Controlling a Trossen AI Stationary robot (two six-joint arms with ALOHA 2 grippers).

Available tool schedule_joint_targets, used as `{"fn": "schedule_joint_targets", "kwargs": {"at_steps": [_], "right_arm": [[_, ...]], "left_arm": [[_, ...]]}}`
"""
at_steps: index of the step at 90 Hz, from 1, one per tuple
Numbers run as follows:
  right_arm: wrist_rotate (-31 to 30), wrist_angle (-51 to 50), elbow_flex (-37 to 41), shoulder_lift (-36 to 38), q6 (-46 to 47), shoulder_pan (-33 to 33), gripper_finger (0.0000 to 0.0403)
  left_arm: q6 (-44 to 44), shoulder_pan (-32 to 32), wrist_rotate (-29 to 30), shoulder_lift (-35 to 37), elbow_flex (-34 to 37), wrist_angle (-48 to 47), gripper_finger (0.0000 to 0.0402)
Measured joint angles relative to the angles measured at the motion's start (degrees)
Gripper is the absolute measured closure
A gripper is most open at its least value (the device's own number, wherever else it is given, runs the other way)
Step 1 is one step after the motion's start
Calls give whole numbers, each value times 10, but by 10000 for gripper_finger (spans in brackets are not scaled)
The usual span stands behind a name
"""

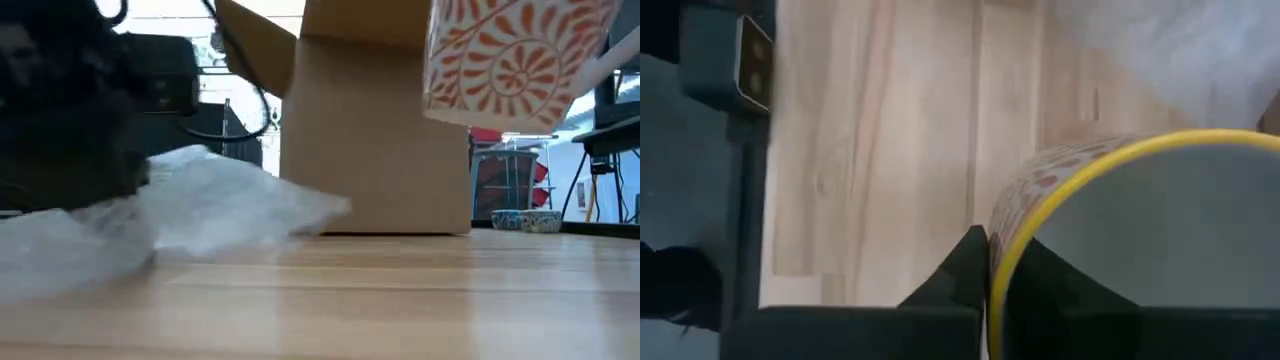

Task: Wrap mug
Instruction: Wrap the orange mug with bubble wrap

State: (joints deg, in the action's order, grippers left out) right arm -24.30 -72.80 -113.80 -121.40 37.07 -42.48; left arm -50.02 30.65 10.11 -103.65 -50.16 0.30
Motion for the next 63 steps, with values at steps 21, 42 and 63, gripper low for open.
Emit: {"fn": "schedule_joint_targets", "kwargs": {"at_steps": [21,42,63], "right_arm": [[-30,14,0,0,-28,17,396],[-27,74,0,0,-74,31,396],[8,257,0,-2,-192,88,396]], "left_arm": [[71,-61,-55,18,-75,-33,292],[82,-19,-24,104,-126,-292,292],[-38,60,134,165,-120,-506,292]]}}
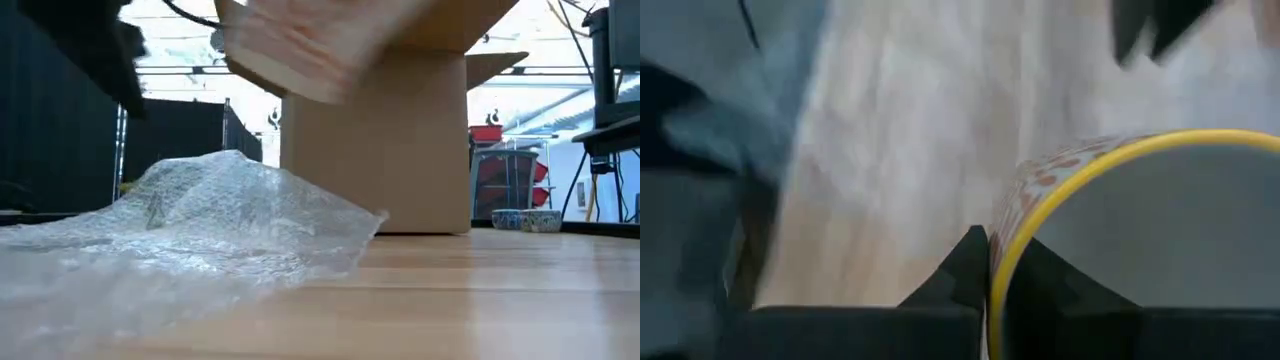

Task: Wrap mug
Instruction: Wrap the orange mug with bubble wrap

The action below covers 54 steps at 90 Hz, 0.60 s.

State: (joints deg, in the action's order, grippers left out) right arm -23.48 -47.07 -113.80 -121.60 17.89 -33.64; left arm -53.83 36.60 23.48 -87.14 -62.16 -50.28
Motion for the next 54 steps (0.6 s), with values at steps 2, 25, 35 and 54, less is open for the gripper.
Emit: {"fn": "schedule_joint_targets", "kwargs": {"at_steps": [2,25,35,54], "right_arm": [[9,15,0,0,-4,7,396],[95,152,0,-40,-39,77,396],[126,147,0,-55,-17,102,396],[129,122,0,-74,-6,136,396]], "left_arm": [[-11,8,2,2,5,-10,292],[-48,111,-24,5,100,97,292],[-103,137,-38,5,129,112,292],[-175,164,-39,5,147,108,292]]}}
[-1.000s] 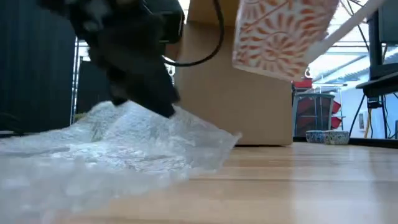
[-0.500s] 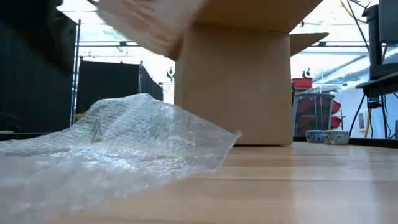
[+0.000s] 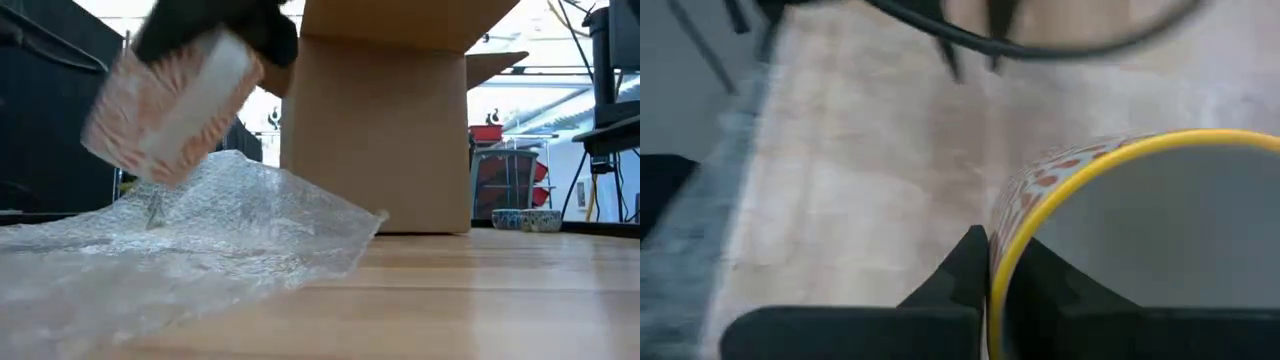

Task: Wrap mug
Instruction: Wrap the orange mug with bubble wrap

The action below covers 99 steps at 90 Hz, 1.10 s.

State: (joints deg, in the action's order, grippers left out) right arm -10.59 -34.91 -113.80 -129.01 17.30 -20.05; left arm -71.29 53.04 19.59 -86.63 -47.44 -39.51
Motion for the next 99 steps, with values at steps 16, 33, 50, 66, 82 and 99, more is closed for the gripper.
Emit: {"fn": "schedule_joint_targets", "kwargs": {"at_steps": [16,33,50,66,82,99], "right_arm": [[20,-15,0,-14,-6,6,396],[0,-9,0,-20,-16,8,392],[-1,0,0,-20,-1,17,366],[1,-4,0,-20,0,18,348],[1,13,0,-21,15,17,326],[5,41,-1,-54,16,16,284]], "left_arm": [[-4,7,1,0,0,2,292],[-4,5,10,0,0,1,292],[-4,3,13,0,0,2,292],[-4,3,13,0,0,6,292],[-3,3,13,0,0,11,292],[-3,3,13,0,0,11,292]]}}
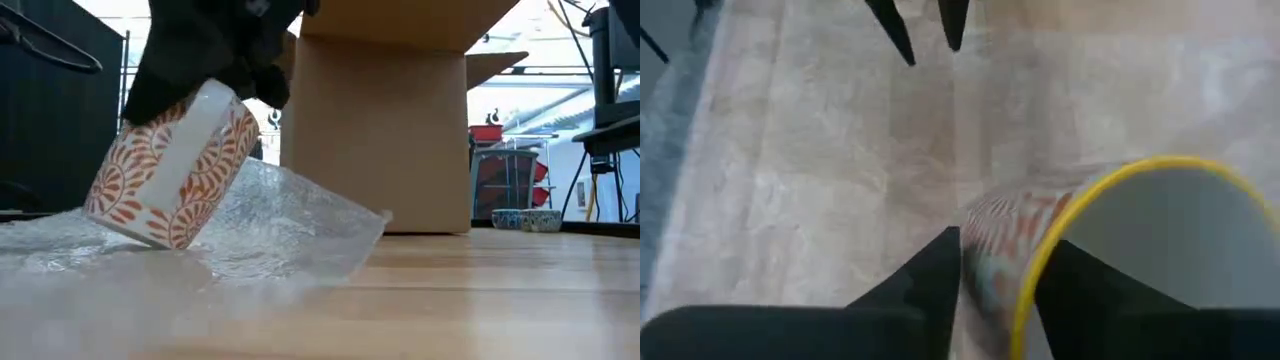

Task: Wrap mug
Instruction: Wrap the orange mug with bubble wrap

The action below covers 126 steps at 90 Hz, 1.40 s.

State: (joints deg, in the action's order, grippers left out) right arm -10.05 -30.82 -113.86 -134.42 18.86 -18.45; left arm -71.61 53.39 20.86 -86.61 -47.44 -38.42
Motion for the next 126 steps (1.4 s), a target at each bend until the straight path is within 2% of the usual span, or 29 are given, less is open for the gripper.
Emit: {"fn": "schedule_joint_targets", "kwargs": {"at_steps": [26,69,88,104,117,126], "right_arm": [[-2,36,1,-8,-17,-5,230],[-5,69,1,-7,-35,-1,203],[-4,68,0,18,-51,0,202],[2,37,0,36,-60,2,202],[10,-46,1,87,-62,1,202],[-1,-98,0,117,-53,-8,202]], "left_arm": [[6,-2,0,0,0,1,292],[16,-4,0,0,0,18,292],[20,-4,0,0,0,18,292],[20,-4,0,0,0,19,292],[20,-5,-3,0,0,19,292],[26,-5,-28,10,0,12,292]]}}
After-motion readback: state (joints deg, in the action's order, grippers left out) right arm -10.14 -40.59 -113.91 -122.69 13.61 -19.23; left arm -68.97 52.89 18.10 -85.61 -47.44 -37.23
